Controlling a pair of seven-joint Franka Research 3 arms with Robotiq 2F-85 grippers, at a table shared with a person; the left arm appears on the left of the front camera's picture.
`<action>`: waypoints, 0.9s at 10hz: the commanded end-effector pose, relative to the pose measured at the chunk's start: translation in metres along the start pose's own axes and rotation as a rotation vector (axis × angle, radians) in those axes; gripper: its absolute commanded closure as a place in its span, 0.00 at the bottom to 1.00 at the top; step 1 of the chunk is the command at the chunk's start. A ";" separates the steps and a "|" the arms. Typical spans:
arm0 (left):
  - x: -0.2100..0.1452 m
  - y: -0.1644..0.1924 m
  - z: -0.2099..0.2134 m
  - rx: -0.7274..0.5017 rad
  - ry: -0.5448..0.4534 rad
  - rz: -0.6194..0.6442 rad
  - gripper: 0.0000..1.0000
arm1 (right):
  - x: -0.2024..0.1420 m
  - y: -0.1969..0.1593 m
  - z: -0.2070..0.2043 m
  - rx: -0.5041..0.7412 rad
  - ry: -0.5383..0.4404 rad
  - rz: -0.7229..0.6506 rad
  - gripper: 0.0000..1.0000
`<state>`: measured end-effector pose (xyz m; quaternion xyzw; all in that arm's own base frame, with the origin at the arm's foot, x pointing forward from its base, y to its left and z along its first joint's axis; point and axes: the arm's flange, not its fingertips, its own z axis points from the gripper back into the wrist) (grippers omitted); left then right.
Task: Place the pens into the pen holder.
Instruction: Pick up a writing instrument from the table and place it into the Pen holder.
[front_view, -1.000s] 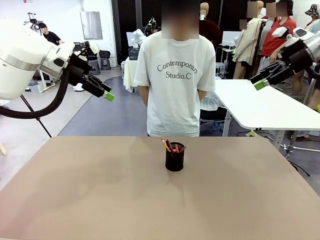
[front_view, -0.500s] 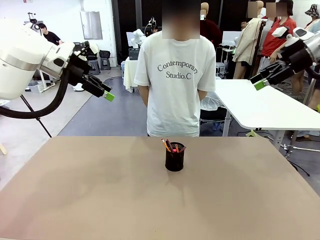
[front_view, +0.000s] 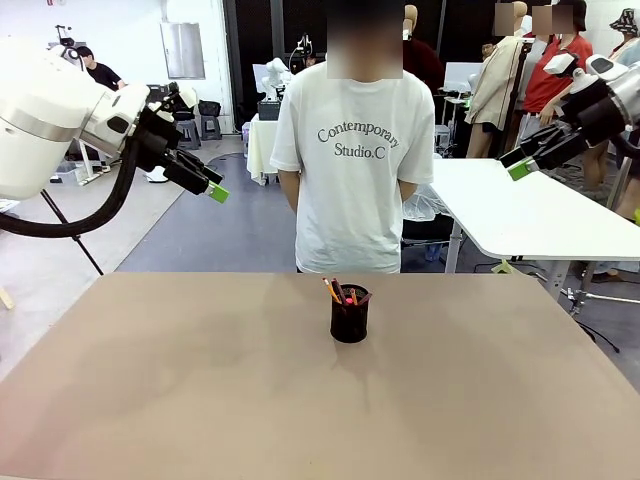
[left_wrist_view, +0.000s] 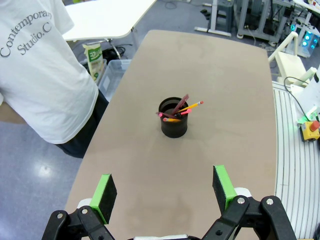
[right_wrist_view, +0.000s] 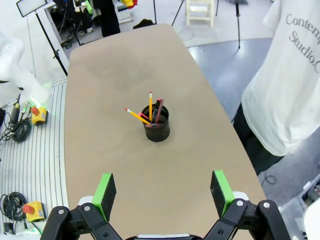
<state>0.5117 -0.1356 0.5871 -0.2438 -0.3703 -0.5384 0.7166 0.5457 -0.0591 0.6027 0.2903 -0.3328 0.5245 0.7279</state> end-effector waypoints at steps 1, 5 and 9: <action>0.000 0.000 0.002 0.007 0.001 0.002 0.00 | 0.001 0.002 0.000 -0.001 0.000 0.001 0.00; 0.000 0.000 0.002 0.007 0.001 0.002 0.00 | 0.001 0.002 0.000 -0.001 0.000 0.001 0.00; 0.000 0.000 0.002 0.007 0.001 0.002 0.00 | 0.001 0.002 0.000 -0.001 0.000 0.001 0.00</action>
